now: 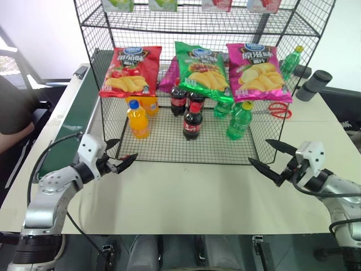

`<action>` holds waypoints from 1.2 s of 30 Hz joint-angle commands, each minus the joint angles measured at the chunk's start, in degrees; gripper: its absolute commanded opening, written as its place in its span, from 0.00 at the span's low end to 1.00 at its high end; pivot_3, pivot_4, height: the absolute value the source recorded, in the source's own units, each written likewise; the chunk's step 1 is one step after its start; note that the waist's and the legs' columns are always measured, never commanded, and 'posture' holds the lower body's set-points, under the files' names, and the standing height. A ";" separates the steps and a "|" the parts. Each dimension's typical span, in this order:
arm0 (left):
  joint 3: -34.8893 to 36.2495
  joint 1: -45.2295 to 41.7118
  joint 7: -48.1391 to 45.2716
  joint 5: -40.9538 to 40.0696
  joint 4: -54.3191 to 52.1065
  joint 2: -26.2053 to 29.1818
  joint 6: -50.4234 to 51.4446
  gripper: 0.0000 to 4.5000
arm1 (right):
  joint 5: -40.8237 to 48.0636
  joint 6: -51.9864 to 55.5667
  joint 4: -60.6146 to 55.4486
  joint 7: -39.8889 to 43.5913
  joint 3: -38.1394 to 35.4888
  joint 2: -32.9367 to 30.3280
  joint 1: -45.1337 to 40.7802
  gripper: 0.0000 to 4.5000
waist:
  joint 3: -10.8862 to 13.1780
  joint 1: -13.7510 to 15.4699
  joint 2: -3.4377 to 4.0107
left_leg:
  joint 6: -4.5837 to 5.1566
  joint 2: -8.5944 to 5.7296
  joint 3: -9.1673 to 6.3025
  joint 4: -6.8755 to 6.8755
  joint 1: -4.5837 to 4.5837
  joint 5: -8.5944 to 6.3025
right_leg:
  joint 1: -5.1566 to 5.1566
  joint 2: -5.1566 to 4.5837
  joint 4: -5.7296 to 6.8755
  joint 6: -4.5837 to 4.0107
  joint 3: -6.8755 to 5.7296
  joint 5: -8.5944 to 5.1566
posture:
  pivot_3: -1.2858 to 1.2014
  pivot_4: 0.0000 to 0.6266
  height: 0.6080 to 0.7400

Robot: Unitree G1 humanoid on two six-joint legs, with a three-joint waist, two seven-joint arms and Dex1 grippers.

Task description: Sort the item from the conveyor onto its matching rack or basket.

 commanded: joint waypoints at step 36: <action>0.90 0.89 2.09 0.67 -0.32 -2.02 -2.71 1.00 | 0.27 -0.72 0.66 -0.48 -0.02 0.29 -3.45 0.99 | 0.00 0.01 0.00 | 0.00 0.00 0.00 0.02 0.02 0.00 | 0.02 0.00 0.01 0.00 0.00 0.00 | 0.52 0.24 1.00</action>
